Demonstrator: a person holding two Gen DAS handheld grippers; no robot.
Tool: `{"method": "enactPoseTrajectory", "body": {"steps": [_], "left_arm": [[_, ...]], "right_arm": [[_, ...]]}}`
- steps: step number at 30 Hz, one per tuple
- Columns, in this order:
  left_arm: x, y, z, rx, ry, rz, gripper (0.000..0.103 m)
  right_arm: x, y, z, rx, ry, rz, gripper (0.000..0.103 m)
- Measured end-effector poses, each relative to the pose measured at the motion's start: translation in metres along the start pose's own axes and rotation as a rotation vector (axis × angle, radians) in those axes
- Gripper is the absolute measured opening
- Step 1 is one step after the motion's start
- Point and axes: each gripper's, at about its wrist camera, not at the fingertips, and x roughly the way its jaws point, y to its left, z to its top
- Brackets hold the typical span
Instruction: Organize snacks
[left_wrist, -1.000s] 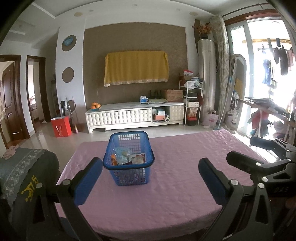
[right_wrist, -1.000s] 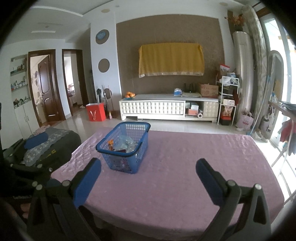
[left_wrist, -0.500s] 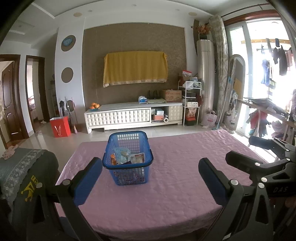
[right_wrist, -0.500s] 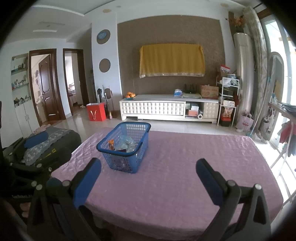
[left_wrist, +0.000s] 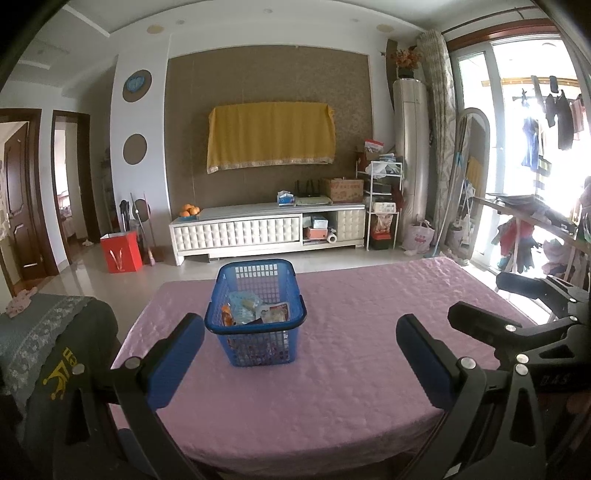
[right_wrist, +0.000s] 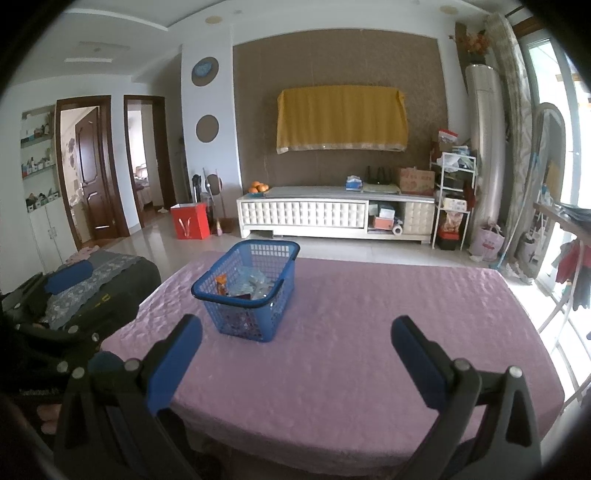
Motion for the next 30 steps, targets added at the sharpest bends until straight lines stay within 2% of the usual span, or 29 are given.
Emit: {"method": "enactPoseTrajectory", "body": {"steps": [30], "left_arm": [[-0.0036, 0.0019, -0.0052, -0.010, -0.002, -0.013, 0.103]], "right_arm": [[-0.0073, 0.0072, 0.0003, -0.020, -0.008, -0.027, 0.103]]}}
